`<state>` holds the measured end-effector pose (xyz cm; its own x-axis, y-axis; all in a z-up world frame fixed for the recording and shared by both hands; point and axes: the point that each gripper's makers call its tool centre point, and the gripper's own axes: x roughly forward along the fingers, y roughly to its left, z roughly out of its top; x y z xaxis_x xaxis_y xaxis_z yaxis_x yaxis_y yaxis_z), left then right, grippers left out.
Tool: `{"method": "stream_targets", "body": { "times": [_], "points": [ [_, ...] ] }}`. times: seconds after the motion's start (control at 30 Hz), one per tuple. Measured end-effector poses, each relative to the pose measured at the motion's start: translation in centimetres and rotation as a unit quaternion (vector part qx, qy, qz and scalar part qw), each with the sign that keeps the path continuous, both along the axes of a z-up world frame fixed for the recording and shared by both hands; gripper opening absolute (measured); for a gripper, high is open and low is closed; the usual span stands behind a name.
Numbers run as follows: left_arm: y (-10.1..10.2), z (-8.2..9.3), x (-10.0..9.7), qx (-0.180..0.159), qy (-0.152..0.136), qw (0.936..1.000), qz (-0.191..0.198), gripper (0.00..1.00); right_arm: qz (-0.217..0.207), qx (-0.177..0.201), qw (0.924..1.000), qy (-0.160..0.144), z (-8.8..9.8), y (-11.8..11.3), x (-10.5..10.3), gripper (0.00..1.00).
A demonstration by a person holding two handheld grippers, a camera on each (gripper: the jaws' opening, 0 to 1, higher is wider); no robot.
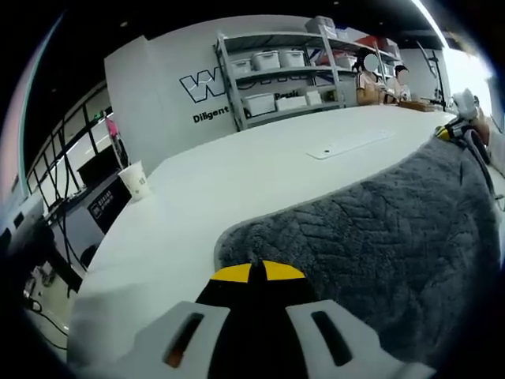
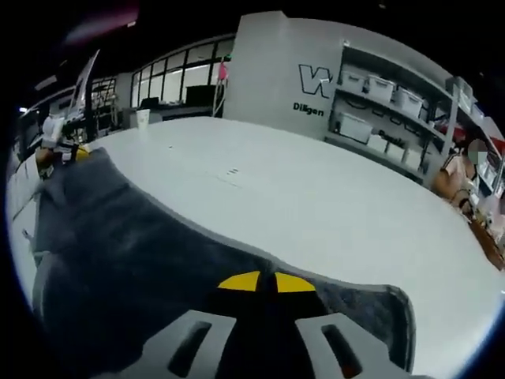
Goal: Open the folded towel by lifting each exposed corner and separating the folded layers until the towel lies flat within the target outline without major curled edges
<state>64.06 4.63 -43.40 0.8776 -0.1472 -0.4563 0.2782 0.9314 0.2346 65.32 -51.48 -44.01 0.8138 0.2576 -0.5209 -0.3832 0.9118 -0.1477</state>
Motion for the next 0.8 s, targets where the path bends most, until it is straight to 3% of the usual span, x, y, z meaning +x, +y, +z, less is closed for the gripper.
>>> {"method": "stream_targets", "body": {
  "times": [0.4,0.8],
  "points": [
    [0.0,0.0,-0.1,0.005,0.001,1.0000,-0.001,0.02,-0.015,-0.002,0.9998,-0.011,0.0,-0.9,0.5,0.00],
    [0.0,0.0,0.0,0.008,0.001,1.0000,0.001,0.02,-0.024,-0.035,0.9986,-0.031,0.0,-1.3,1.5,0.00]
  ]
}}
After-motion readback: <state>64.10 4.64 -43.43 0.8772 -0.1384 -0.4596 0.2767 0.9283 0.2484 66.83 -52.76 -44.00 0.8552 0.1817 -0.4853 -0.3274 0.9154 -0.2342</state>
